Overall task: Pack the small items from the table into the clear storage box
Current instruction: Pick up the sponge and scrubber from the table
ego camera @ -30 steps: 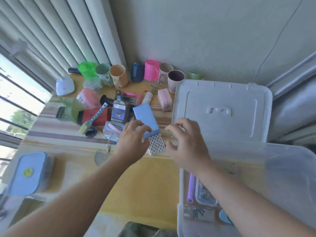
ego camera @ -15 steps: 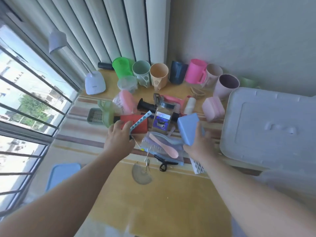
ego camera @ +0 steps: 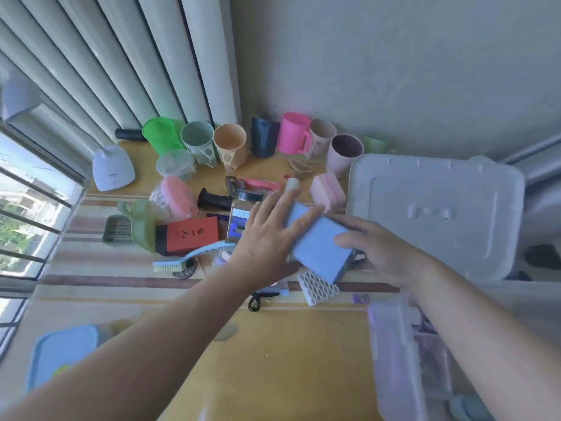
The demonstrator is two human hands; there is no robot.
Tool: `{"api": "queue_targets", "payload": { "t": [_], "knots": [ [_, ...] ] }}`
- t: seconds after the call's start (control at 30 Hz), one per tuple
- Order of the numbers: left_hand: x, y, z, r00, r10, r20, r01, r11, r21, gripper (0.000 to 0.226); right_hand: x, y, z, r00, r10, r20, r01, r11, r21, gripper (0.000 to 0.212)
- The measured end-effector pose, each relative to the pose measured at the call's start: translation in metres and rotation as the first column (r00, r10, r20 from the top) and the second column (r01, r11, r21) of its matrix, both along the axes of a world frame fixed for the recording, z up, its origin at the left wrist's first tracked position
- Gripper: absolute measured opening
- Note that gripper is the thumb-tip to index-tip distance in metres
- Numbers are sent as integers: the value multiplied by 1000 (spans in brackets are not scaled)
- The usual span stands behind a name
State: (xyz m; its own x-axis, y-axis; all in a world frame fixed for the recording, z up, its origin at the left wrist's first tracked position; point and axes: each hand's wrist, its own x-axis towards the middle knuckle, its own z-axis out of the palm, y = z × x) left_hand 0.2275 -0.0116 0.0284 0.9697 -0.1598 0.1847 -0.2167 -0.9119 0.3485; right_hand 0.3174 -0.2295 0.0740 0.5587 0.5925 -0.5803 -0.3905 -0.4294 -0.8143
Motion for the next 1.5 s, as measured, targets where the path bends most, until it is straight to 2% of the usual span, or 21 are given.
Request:
{"api": "queue_targets", "payload": {
  "t": [0.1,0.2,0.23,0.3,0.33,0.37,0.43,0.5,0.57,0.63,0.67,0.73,0.83,0.93,1.0,1.07,1.13,1.23,1.3,1.37,1.5],
  "knots": [
    [-1,-25,26,994,-11,106,23,994,-109,89,-1,-37,9,1000,-20,-19,22,994,109,73],
    [-1,-51,40,989,145,39,-124,935,-334,117,-5,-69,13,998,-69,5,66,970,234,82],
    [0,-61,47,975,217,-37,-210,865,-456,123,-9,-80,17,995,-98,23,89,961,264,87],
    [1,-92,67,934,287,-214,-351,617,-704,113,-20,-104,27,980,-98,173,59,974,218,103],
    [1,-112,77,933,243,-267,-358,534,-766,98,-25,-116,32,958,-62,279,16,986,163,107],
    [-1,-134,87,943,161,-293,-333,519,-787,87,-30,-130,36,934,-43,356,-1,992,124,108],
    [-5,-181,107,950,-17,-311,-249,557,-792,85,-38,-167,45,889,-111,444,69,992,110,108],
    [-3,-228,114,916,-228,-329,-155,557,-816,98,-43,-216,54,858,-197,474,151,979,133,109],
    [3,-276,112,846,-397,-355,-129,493,-860,102,-49,-271,55,849,-242,469,200,970,138,109],
    [7,-328,102,808,-452,-377,-204,384,-900,89,-55,-326,50,848,-258,463,238,966,102,103],
    [10,-351,95,800,-445,-403,-252,361,-898,81,-58,-350,48,843,-259,472,259,964,67,98],
    [13,-392,77,774,-442,-454,-294,385,-875,80,-62,-391,40,827,-275,490,313,950,4,96],
    [12,-435,48,727,-472,-499,-303,431,-850,93,-68,-433,21,851,-301,431,340,940,-14,104],
    [11,-454,18,694,-452,-560,-312,511,-801,96,-73,-453,3,848,-216,483,307,944,-118,107],
    [12,-462,-6,679,-408,-610,-331,572,-751,98,-71,-457,-8,828,-102,551,297,914,-277,104],
    [9,-469,-28,643,-308,-701,-419,625,-659,90,-66,-455,-28,846,9,534,293,828,-478,97],
    [1,-478,-39,553,-262,-791,-478,678,-559,94,-58,-447,-49,894,90,438,249,713,-655,94],
    [-15,-492,-59,407,-359,-840,-503,680,-534,110,-41,-435,-74,899,280,336,142,540,-829,85],
    [-24,-503,-68,335,-402,-852,-520,675,-523,111,-33,-429,-84,876,398,272,80,437,-896,78],
    [-32,-512,-70,285,-403,-870,-550,675,-493,112,-30,-424,-92,842,499,202,10,360,-933,82],
    [-38,-515,-82,292,-428,-856,-597,618,-512,102,-31,-424,-97,764,631,136,-67,287,-956,81]
  ]
}}
